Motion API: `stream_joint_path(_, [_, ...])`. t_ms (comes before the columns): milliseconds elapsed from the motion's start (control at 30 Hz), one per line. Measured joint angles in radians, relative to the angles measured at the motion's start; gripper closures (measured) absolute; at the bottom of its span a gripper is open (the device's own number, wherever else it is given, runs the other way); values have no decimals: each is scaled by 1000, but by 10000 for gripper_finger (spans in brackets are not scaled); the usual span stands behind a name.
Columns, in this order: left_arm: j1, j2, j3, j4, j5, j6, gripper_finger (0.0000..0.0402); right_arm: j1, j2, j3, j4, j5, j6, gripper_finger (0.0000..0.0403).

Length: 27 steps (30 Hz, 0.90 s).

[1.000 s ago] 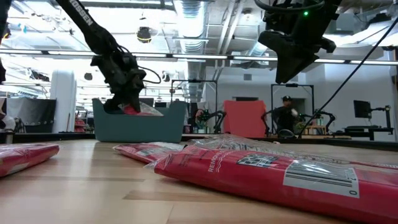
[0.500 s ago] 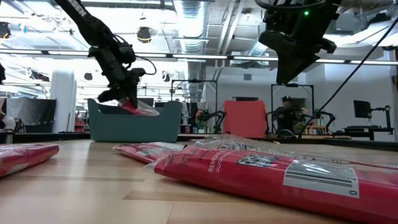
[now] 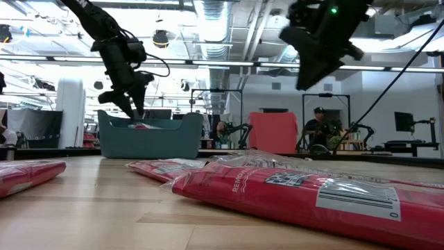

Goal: Sort popcorn bags into baskets
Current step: Put the red popcorn bag into the blue bin

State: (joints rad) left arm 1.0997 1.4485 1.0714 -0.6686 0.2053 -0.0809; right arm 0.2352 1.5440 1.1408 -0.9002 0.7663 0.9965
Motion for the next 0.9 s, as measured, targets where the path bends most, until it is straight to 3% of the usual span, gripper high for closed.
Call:
stream_joint_path(167, [-12, -74, 0, -77, 284, -36, 240, -1, 0, 0, 215, -84, -187, 296])
stream_joint_path(233, [-48, -115, 0, -130, 318, -35, 239, -1, 0, 0, 279, -122, -237, 296])
stream_joint_path(367, [-175, -220, -60, -202, 311, -53, 239, 6, 46, 0, 419, -190, -322, 296])
stream_joint_path(467, [-313, -310, -149, -157, 307, -125, 239, 6, 123, 3, 542, -240, -354, 296])
stream_joint_path(700, [-639, -481, -464, 246, 160, -471, 239, 8, 311, 10, 684, -379, -369, 296])
stream_joint_path(900, [-774, -485, -701, 536, 48, -646, 239, 14, 407, 34, 673, -421, -361, 296])
